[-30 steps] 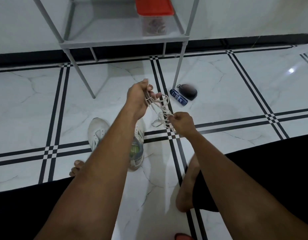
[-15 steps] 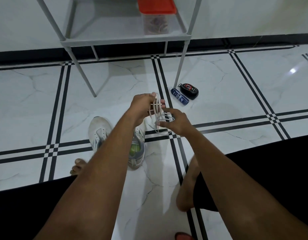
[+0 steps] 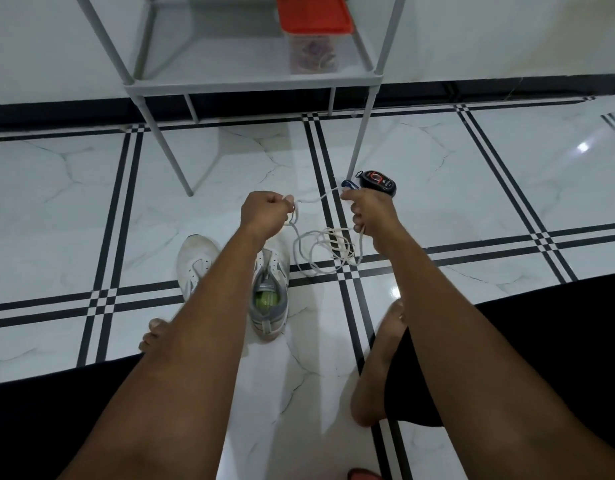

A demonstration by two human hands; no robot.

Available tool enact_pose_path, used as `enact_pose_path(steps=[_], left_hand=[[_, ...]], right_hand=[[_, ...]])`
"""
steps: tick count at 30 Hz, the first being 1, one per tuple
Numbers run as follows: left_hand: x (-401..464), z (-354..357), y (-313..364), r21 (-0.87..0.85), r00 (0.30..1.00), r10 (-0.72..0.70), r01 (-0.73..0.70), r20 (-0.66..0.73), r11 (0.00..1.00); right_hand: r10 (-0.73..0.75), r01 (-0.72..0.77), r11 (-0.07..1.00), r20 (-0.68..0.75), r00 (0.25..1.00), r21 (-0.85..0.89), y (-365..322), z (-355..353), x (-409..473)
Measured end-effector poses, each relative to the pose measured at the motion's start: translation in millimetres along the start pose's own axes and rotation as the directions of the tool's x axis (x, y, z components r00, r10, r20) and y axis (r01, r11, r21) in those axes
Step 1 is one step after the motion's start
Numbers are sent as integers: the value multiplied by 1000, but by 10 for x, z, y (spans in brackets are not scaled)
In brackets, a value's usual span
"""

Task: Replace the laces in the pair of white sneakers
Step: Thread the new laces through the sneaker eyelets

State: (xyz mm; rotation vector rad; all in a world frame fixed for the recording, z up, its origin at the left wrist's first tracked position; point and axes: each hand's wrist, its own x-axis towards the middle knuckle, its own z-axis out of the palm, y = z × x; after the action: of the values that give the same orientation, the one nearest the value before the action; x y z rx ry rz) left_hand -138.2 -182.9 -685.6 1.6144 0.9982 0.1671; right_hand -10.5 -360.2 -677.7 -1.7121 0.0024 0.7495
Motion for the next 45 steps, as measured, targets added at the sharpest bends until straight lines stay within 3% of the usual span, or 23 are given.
enact_pose_path(steps=[5,11,14,17,19,20,21,22,23,24,25,26,28,31,33,34,36,38,40,42,44,45], left_hand=[[-54,-2,6,125,999,34,-35,9,992],[-155,25,149,58,998,-41,38,55,998],[-230,72,216,144,998,-23,13,65,989],[-260,63,227,79,996,-32,25,86,997],[-272,21,231,-98,992,-49,61,121,993],[-271,1,241,-176,988,-48,74,145,982],[-256,-12,254,-242,984,-47,89,173,966],[-242,-24,277,-296,977,-46,108,208,949],[-237,-33,317,-345,967,-42,129,250,930],[-239,-38,366,-398,954,-31,153,297,904],[-245,-37,429,-461,939,-9,178,345,870],[-253,-34,499,-528,923,22,199,383,825],[-290,-34,655,-666,904,105,222,414,712],[-275,-95,854,-837,923,169,222,346,500],[-198,-205,899,-885,958,132,175,254,432],[-149,-270,879,-875,977,91,132,195,465],[-53,-392,772,-709,999,31,-6,22,705],[-21,-442,619,-287,994,100,-109,-47,952],[-55,-369,483,32,974,138,-146,179,989],[-148,-225,420,104,873,55,-119,485,987],[-228,-49,389,136,793,20,-130,609,982],[-251,27,379,150,795,40,-163,606,975]], right_hand=[[-27,27,999,-29,999,-18,-228,-37,-27],[-124,116,991,136,983,68,-518,20,-161],[-170,145,981,213,962,128,-742,88,-259],[-170,152,980,138,976,127,-875,100,-300],[-160,158,985,-21,987,-69,-834,67,-255],[-186,154,946,-87,979,-285,-763,39,-216],[-204,119,835,-103,974,-537,-667,2,-164],[-169,51,645,-77,983,-763,-562,-25,-118],[-72,8,443,-27,997,-897,-453,-26,-86],[28,44,346,57,998,-937,-375,-9,-83],[111,116,375,168,979,-920,-303,36,-73],[142,188,479,287,947,-857,-240,103,-96],[79,245,701,413,907,-670,-86,214,-146],[-25,263,771,385,923,-581,165,233,-105],[-5,195,809,325,946,-555,181,154,-87],[-2,171,829,302,953,-533,129,104,-102],[10,117,884,268,963,-452,-26,31,-129],[17,72,951,286,958,-300,-252,15,-185],[-28,67,993,370,929,-94,-487,33,-214],[-108,71,992,442,891,100,-704,109,-269],[-152,84,983,472,868,162,-865,177,-333],[-157,101,985,472,867,141,-912,200,-355]])
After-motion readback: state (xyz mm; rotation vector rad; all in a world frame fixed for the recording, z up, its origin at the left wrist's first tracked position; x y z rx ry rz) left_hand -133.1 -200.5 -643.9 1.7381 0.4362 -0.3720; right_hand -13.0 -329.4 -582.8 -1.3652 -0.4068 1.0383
